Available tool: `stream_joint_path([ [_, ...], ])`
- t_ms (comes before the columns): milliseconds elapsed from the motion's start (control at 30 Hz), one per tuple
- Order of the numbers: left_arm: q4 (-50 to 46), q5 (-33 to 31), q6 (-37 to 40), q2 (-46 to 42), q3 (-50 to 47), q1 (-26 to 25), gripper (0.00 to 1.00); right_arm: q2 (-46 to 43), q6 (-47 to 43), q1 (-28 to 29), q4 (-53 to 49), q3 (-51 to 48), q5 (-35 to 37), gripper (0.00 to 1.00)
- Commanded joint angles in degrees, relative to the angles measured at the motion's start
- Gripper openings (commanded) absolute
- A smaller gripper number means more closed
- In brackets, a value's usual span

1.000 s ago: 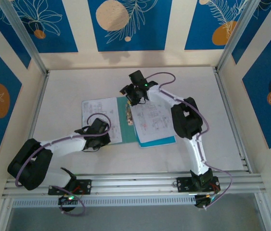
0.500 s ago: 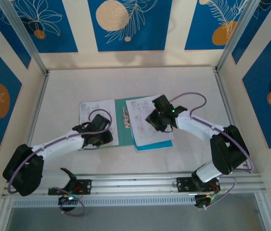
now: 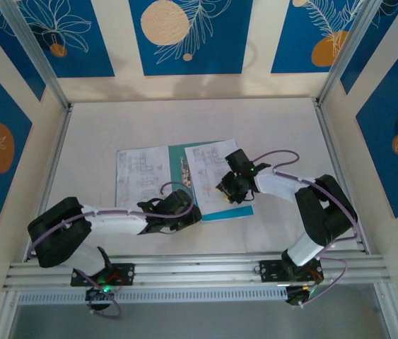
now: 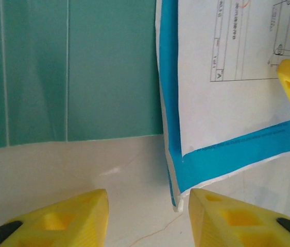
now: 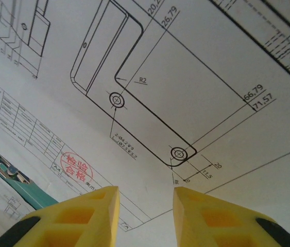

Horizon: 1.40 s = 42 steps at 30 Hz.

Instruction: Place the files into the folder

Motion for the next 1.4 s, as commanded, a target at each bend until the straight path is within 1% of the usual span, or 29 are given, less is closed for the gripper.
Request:
stream_joint_path([
  [0, 2.4, -3.6, -5.3, 0.5, 0.2, -1.2, 0.46, 1.0, 2.6, -0.6, 1.0, -0.3, -1.8, 0.34],
  [133, 8.8, -3.3, -6.4, 1.8, -1.1, -1.7, 0.47, 2.1, 3.5, -0.7, 1.2, 0.0, -1.8, 0.34],
  [333, 13.9, -2.5, -8.2, 5.7, -0.5, -2.3, 0.47, 2.9, 5.7, -0.4, 0.9, 0.4, -1.6, 0.34],
  [433, 14.0, -2.5, -8.8, 6.8, -0.5, -2.4, 0.46, 3.2, 6.1, 0.0, 0.2, 1.1, -1.2, 0.33],
  [533, 15.2, -3.0, -9.5, 7.1, -1.4, -2.5, 0.46, 4.3, 6.5, 0.5, -2.6, 2.5, -0.5, 0.33],
  [700, 16.8, -3.6, -9.5, 8.0, -1.7, -2.5, 0.41, 5.5, 7.7, 1.4, -4.6, 2.2, 0.0, 0.32],
  [1000, 19.8, -3.9, -10.3, 9.6, -2.8, -2.5, 0.40, 1.6, 7.6, 2.2, -6.6, -1.0, 2.1, 0.33],
  [1167, 20.2, -3.9, -10.5, 10.1, -2.9, -2.5, 0.40, 2.2, 5.4, 1.8, -8.6, -0.2, 2.9, 0.33],
  [1367, 20.0, -3.5, -10.2, 10.6, -2.5, -2.5, 0.36, 2.6, 6.7, 1.9, -6.5, -2.0, 1.4, 0.33],
])
